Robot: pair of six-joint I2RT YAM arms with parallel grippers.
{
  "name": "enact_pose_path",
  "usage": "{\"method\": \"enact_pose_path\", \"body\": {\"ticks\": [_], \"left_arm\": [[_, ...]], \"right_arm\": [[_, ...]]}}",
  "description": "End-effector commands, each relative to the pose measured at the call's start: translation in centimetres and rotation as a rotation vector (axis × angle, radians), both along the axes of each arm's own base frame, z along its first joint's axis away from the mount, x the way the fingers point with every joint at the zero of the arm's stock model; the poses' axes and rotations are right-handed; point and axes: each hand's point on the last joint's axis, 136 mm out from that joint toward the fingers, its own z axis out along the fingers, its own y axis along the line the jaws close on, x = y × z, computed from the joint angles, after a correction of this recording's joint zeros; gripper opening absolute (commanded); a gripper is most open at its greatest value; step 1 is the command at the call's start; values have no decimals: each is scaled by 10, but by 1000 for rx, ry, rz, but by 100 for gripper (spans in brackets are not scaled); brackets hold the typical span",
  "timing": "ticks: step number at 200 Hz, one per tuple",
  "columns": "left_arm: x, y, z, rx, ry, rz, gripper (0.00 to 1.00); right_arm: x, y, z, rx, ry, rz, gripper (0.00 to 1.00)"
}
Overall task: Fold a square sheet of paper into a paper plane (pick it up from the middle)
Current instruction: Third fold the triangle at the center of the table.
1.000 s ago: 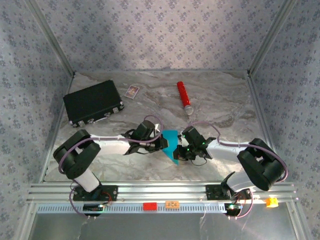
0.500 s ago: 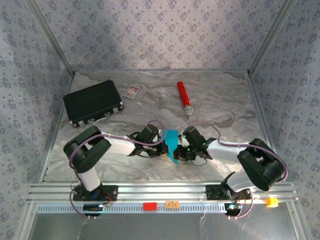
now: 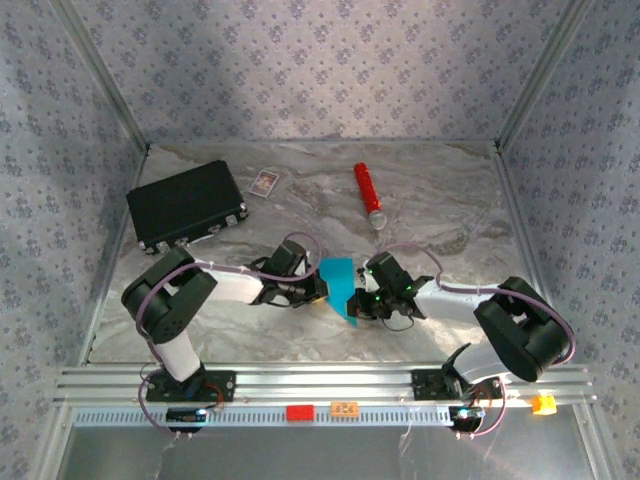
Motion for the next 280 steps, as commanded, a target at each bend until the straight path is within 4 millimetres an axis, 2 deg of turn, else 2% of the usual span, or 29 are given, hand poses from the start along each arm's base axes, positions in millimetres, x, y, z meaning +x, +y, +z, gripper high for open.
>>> {"method": "enact_pose_path", "body": {"ticks": [1, 47, 89, 113, 142, 181, 210, 241, 261, 280], "left_arm": [[2, 30, -20, 108, 11, 57, 0], [9, 34, -10, 57, -38, 69, 0], [16, 31, 17, -3, -120, 81, 4], [16, 24, 31, -30, -158, 66, 5], [10, 11, 39, -55, -182, 24, 6], [3, -6, 24, -57, -133, -39, 5], [1, -1, 4, 1, -78, -15, 1], [-3, 12, -11, 79, -44, -2, 0], [-5, 13, -15, 92, -27, -11, 0], [-6, 13, -19, 98, -20, -16, 0]], "right_arm": [[-21, -38, -35, -168, 87, -35, 2], [-20, -37, -34, -159, 84, -38, 1], [-20, -37, -34, -152, 83, -38, 1], [-18, -36, -32, -146, 80, -38, 1], [-18, -36, -32, -146, 82, -40, 2], [-16, -34, -30, -134, 76, -38, 2], [-15, -31, -26, -114, 64, -30, 2], [-3, -20, -1, -59, 2, -19, 4], [4, -5, 20, 7, -43, 18, 5], [5, 13, 31, 50, -62, 81, 6]]}}
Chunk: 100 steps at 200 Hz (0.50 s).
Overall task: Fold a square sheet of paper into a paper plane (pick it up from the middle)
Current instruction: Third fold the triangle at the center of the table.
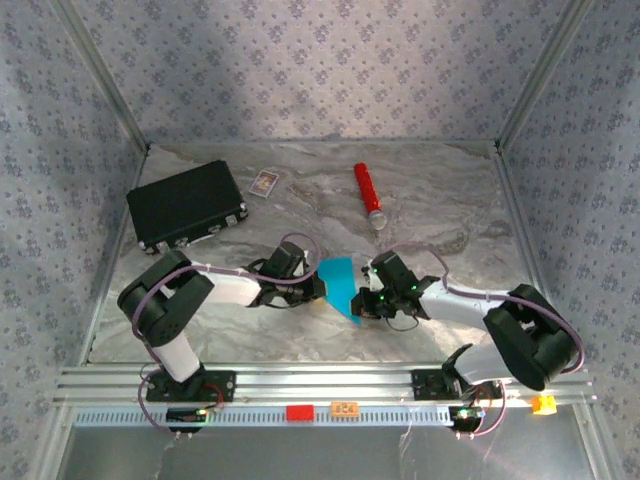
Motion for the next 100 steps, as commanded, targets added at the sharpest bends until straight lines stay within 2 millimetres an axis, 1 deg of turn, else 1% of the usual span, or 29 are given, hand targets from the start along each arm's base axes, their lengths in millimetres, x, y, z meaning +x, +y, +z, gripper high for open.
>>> {"method": "enact_pose_path", "body": {"ticks": [1, 26, 40, 56, 84, 100], "left_arm": [[-7, 10, -20, 78, 47, -3, 0], [-6, 9, -21, 77, 47, -4, 0], [-7, 10, -22, 79, 49, -5, 0], [-7, 9, -22, 75, 51, -5, 0], [-7, 10, -22, 75, 49, -4, 0], [-8, 10, -23, 78, 51, -5, 0]], "right_arm": [[4, 19, 20, 45, -39, 80, 6], [3, 41, 21, 60, -29, 141, 7], [4, 49, 16, 40, -27, 155, 7], [7, 54, 5, 17, -19, 158, 8], [12, 50, -12, -15, 0, 139, 9], [7, 43, -19, -24, 31, 136, 9]]}}
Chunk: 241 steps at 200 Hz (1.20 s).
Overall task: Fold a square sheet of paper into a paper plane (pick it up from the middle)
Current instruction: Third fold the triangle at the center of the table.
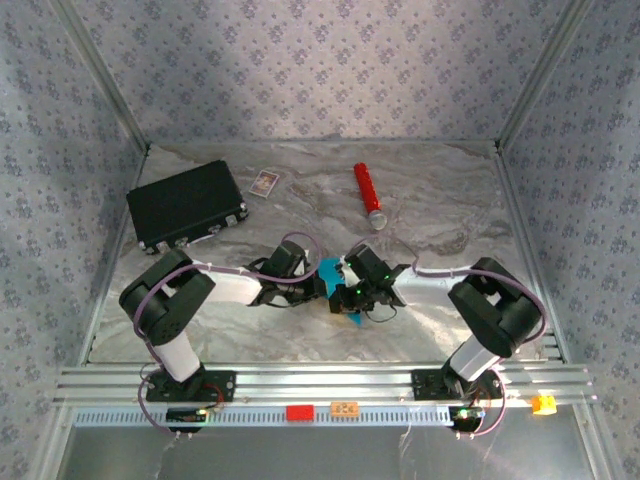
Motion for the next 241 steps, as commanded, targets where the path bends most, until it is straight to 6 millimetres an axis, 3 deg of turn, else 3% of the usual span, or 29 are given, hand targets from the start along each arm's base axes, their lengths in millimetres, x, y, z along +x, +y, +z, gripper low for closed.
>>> {"method": "enact_pose_path", "body": {"ticks": [1, 51, 125, 179, 198, 241], "left_arm": [[-9, 12, -23, 79, 48, -2, 0], [-10, 13, -27, 87, 55, -4, 0], [-10, 14, -28, 86, 60, -2, 0], [-7, 8, -20, 48, 51, 5, 0], [-6, 7, -16, 39, 44, 6, 0], [-3, 0, 1, -5, 5, 4, 3]], "right_arm": [[0, -7, -9, -25, 8, 0, 9], [-23, -27, -1, 1, 20, 4, 11], [-48, -70, -10, -1, 37, -116, 13], [-20, -83, 27, 2, -170, -183, 14], [-7, -87, 41, -6, -234, -206, 21], [9, -89, 44, -37, -241, -238, 30]]}}
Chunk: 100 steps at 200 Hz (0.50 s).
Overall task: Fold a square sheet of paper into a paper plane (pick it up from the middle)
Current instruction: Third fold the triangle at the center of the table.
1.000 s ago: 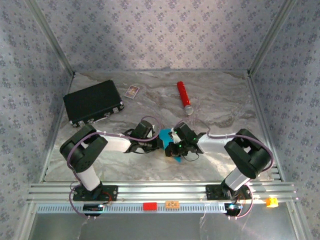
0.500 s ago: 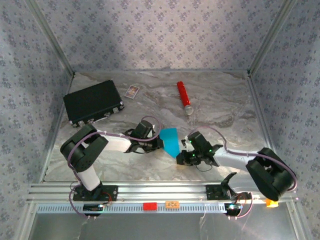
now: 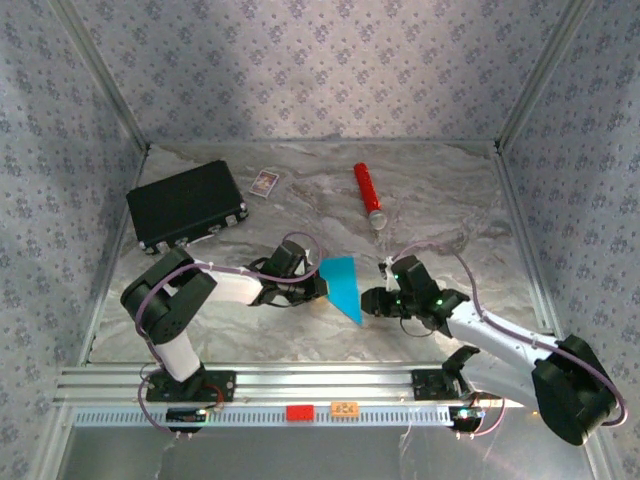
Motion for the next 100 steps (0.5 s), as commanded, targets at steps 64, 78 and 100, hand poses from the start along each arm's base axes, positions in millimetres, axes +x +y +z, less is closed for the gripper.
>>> {"method": "enact_pose_path", "body": {"ticks": [64, 78, 100], "left_arm": [[3, 5, 32, -5, -91, 10, 22], [4, 9, 35, 3, -109, 19, 23], [5, 16, 38, 23, -128, 37, 27]], "right_arm": [[19, 11, -5, -21, 32, -1, 40], [21, 14, -6, -18, 36, 4, 40], [24, 17, -6, -6, 43, 6, 40]]}}
